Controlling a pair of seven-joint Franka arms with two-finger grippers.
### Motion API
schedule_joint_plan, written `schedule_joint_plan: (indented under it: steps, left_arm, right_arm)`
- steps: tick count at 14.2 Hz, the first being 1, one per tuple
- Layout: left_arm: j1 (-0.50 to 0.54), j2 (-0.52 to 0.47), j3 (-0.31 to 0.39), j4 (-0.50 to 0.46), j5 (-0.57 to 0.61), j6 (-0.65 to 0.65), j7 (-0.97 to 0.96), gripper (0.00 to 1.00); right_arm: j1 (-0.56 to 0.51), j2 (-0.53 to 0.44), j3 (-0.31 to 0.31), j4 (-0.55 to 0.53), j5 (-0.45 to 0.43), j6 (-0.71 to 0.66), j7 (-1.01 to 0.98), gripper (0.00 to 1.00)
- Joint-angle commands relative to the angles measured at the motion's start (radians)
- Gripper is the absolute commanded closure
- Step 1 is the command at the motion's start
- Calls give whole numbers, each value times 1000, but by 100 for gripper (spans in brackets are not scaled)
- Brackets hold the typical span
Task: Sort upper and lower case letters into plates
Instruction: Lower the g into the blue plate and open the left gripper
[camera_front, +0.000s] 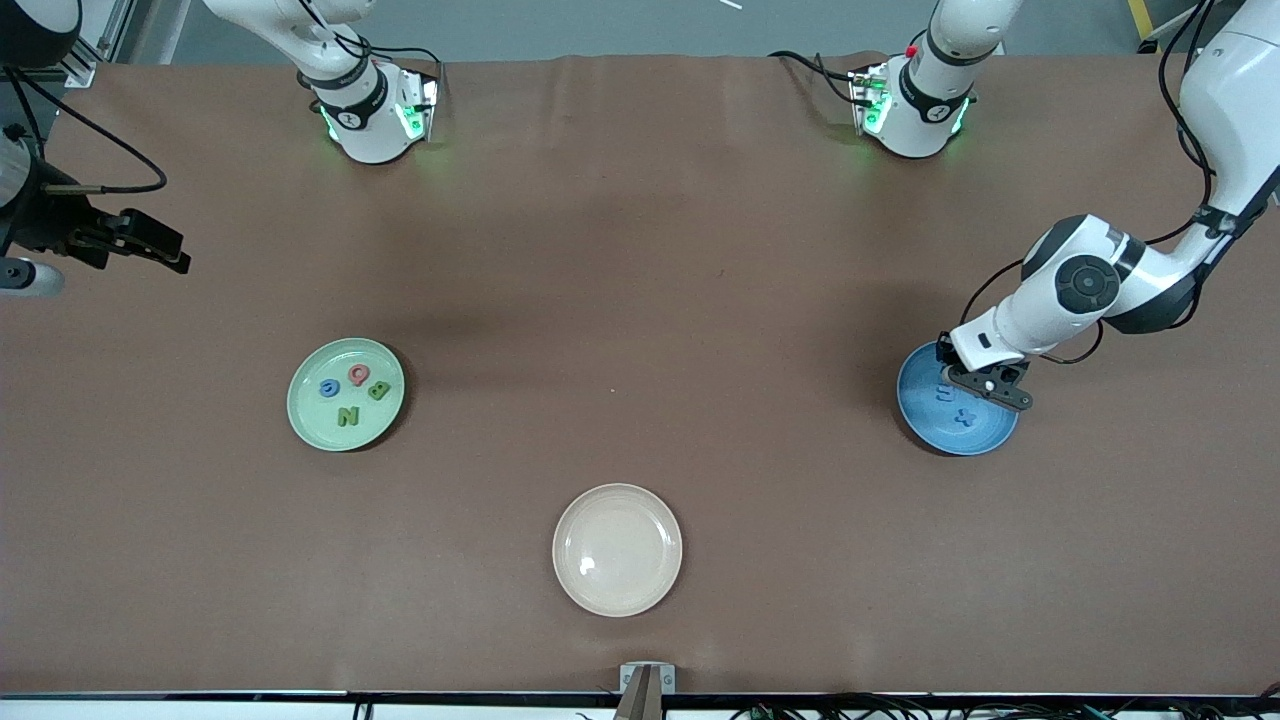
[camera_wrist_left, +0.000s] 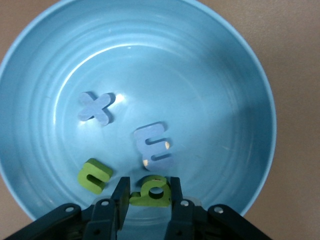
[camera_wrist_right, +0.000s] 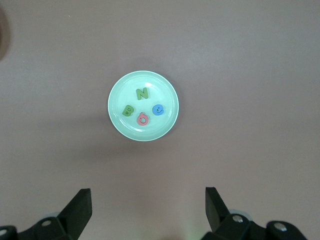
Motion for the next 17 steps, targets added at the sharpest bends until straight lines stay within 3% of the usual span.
schedule_joint_plan:
  steps: [1,6,7,8,9,14,17]
  left_arm:
    - [1,-9,14,3,36,15,-7,79]
    - [2,-12,14,1,36,15,-7,78]
    - [1,-15,14,3,36,14,-2,64]
    - [1,-17,14,4,36,12,-4,21]
    - [1,-20,13,4,36,12,-1,1]
    - [21,-58,-62,9,-14,-23,-4,0]
    - [59,-58,-174,55,-97,-139,-7,0]
  right_arm:
    - [-8,-50,6,-36,2,3,-7,0]
    - [-7,-48,5,-33,4,28,-5,0]
    - [-7,-47,5,-33,7,29,-5,0]
    - [-7,-45,5,-33,10,29,-5,0]
    - [-7,-45,5,-33,10,31,-5,0]
    - [-8,-45,3,-35,10,34,-7,0]
    - [-19,-44,3,-35,10,38,-7,0]
